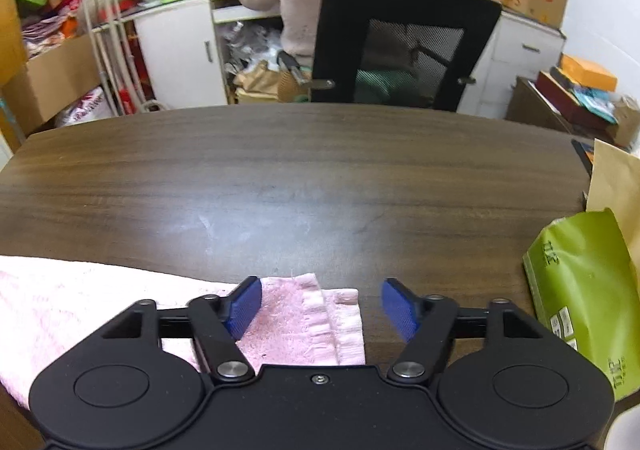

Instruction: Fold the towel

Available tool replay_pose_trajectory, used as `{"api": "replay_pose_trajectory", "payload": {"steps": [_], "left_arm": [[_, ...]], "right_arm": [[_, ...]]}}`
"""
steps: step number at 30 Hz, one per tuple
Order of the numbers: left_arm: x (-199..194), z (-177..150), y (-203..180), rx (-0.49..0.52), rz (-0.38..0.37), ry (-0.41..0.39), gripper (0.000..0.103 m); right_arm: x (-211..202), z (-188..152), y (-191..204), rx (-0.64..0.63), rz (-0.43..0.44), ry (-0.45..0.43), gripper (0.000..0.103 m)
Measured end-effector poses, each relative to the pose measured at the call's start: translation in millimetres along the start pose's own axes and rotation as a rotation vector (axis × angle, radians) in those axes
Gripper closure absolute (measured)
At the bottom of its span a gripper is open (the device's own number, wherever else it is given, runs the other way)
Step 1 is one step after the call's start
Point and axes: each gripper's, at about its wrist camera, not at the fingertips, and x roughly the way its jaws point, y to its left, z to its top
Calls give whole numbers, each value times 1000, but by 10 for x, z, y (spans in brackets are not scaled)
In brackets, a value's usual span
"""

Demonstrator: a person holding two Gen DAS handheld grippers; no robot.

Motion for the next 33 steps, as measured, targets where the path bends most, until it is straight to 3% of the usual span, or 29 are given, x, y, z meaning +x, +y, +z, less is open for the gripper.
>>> {"api": "replay_pose_trajectory", "payload": {"steps": [6,10,13,22,27,33], "left_arm": [[32,-39,29,0,10,7,85],[40,-51,40,1,12,8,84],[41,-57,56,-1,12,6,83],[51,-79,33,2,17,7,82],[39,-85,54,-2,18,5,82],[42,-102,69,-4,18,5,82]], "right_arm": [[70,34,21,-67,85,31,41],[126,43,10,-55,132,71,59],[131,26,18,-49,150,80,61],[72,-6,2,-21,174,68,93],[21,6,-31,1,164,50,99],[-8,-12,-155,65,140,48,95]]}}
